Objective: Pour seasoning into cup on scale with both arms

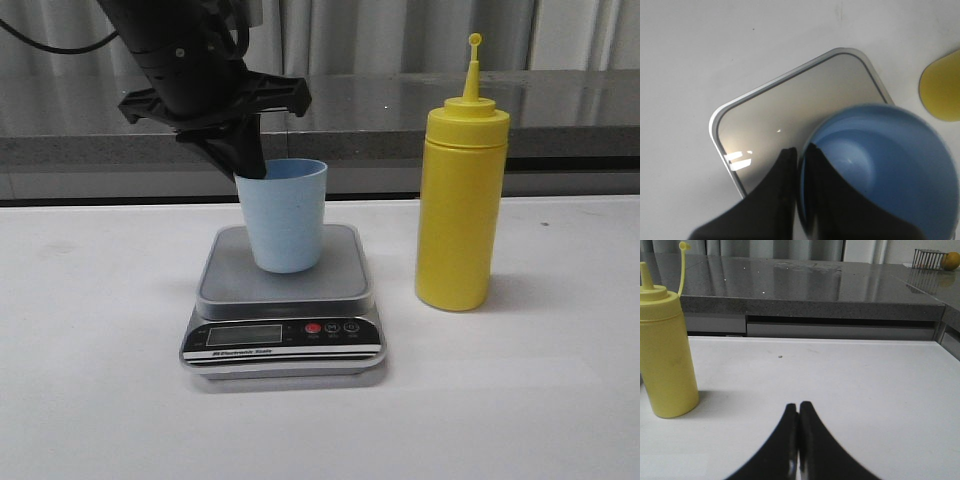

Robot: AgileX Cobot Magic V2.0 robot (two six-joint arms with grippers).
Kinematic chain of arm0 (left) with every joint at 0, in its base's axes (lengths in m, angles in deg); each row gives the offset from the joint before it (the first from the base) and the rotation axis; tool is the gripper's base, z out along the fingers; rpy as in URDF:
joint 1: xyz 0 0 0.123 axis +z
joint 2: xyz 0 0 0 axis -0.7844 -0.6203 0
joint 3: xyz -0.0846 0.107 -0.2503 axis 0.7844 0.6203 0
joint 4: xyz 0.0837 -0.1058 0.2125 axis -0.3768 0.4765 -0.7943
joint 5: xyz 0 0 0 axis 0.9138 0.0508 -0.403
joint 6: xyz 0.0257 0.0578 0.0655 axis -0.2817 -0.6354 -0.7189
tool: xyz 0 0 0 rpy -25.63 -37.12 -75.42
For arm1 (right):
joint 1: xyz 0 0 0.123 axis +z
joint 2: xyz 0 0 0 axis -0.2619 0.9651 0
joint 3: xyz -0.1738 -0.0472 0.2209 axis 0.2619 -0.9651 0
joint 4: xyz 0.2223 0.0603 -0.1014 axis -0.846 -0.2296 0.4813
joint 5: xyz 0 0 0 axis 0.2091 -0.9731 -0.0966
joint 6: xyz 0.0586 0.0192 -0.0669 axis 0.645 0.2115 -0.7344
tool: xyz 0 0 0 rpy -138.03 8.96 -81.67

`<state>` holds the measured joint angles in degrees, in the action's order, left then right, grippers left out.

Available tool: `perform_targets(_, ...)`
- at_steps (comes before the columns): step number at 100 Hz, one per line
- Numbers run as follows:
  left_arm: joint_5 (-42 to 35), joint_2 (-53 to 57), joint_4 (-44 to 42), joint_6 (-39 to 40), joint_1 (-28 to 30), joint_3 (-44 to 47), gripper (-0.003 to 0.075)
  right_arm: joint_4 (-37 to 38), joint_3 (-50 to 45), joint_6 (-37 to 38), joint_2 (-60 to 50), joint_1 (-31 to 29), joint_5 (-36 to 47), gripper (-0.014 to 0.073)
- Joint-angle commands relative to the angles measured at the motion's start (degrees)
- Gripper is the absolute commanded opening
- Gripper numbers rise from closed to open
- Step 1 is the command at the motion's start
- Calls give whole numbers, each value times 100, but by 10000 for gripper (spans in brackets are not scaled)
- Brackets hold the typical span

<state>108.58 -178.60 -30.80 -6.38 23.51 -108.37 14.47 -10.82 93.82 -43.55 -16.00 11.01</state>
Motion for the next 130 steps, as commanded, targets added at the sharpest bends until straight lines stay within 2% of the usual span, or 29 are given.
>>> perform_targets(1,-142,227,61,-17,-48,-179,-18,16,-4,-48,-73,-31,476,-120)
perform_targets(30,-120,227,61,-17,-48,-192,-15,16,-4,-48,-73,-31,476,-120)
perform_targets(37,-120,227,61,-17,-48,-192,6,16,-4,-48,-73,-31,476,-120)
perform_targets(47,-120,227,61,-32,-48,-192,106,16,-4,-48,-73,-31,476,-120)
perform_targets(66,-120,227,61,-32,-48,-192,405,16,-4,-48,-73,-31,476,-120)
perform_targets(73,-120,249,61,-32,-48,-192,484,16,-4,-48,-73,-31,476,-120)
perform_targets(78,-120,294,61,-32,-48,-192,510,16,-4,-48,-73,-31,476,-120)
perform_targets(111,-118,1090,35,-32,41,-137,511,16,-4,-48,-73,-31,476,-120)
perform_targets(130,-722,1914,-75,-32,385,570,504,16,-4,-48,-73,-31,476,-120)
